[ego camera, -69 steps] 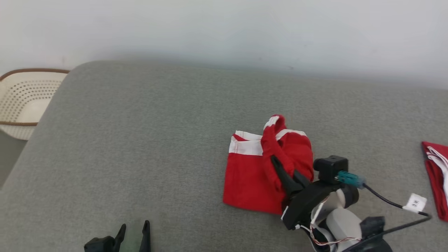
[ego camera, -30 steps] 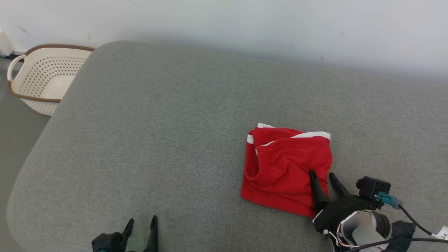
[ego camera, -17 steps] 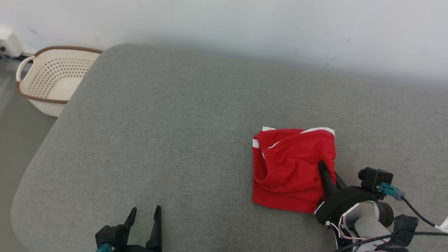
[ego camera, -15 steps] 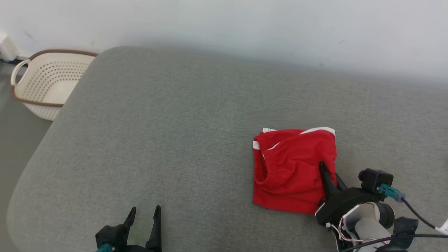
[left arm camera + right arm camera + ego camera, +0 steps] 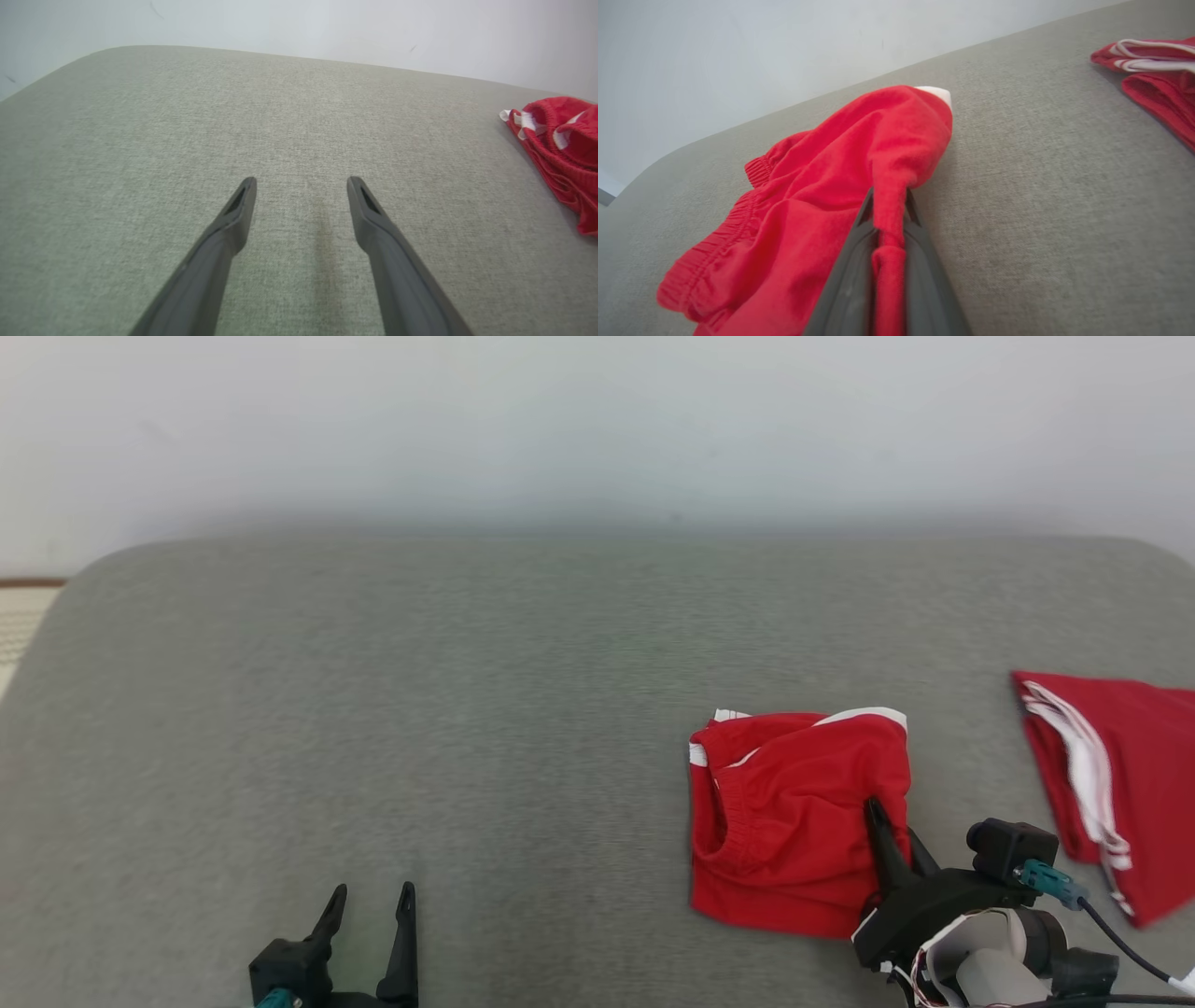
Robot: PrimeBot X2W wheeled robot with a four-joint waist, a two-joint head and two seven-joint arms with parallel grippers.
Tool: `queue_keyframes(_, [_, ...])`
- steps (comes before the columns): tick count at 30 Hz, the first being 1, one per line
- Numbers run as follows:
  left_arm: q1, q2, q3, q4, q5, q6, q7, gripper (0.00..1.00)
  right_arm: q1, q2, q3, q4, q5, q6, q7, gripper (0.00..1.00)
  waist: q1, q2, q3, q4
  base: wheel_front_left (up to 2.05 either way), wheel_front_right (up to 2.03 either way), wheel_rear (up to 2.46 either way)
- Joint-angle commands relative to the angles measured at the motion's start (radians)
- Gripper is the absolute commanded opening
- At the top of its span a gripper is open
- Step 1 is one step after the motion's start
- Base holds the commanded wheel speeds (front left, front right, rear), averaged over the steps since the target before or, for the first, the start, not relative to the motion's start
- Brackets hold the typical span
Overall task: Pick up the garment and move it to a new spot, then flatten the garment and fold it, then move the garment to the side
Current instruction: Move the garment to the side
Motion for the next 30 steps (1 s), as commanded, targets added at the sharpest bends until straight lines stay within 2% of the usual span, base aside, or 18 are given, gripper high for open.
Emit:
queue_keyframes(1, [0.012, 0.000, 0.006, -0.001, 0.006, -0.002, -0.003, 1.00, 0.015, 0.002, 0.002, -0.002, -0.008, 0.000, -0.001, 0.00, 0.0000, 0.0001, -0.008, -0.118, 0.00, 0.00, 0.00])
queue_keyframes(8, [-0.003, 0.001, 0.013, -0.013, 0.025, -0.011, -0.003, 1.00, 0.029, 0.018, 0.003, -0.011, -0.003, 0.000, -0.001, 0.00, 0.0000, 0.0001, 0.009, -0.258, 0.00, 0.00, 0.00])
queue_keyframes(15, [-0.035, 0.001, 0.005, -0.032, 0.047, -0.021, -0.003, 1.00, 0.035, 0.030, 0.028, -0.015, 0.006, 0.000, -0.001, 0.00, 0.0000, 0.0001, 0.039, -0.346, 0.00, 0.00, 0.00])
queue_keyframes(20, [-0.054, 0.001, -0.003, -0.047, 0.059, -0.028, -0.003, 1.00, 0.024, 0.018, 0.061, -0.017, -0.012, 0.000, -0.001, 0.00, 0.0000, 0.0001, 0.065, -0.358, 0.00, 0.00, 0.00])
queue_keyframes(25, [-0.064, 0.001, 0.003, -0.039, 0.034, -0.033, -0.003, 1.00, -0.050, -0.011, 0.102, -0.031, -0.029, 0.000, -0.001, 0.00, 0.0000, 0.0001, 0.096, -0.339, 0.00, 0.00, 0.00])
queue_keyframes(30, [-0.072, 0.001, 0.003, -0.042, 0.036, -0.034, -0.003, 1.00, -0.178, -0.094, 0.130, -0.022, -0.057, 0.000, -0.001, 0.00, 0.0000, 0.0001, 0.127, -0.294, 0.00, 0.00, 0.00])
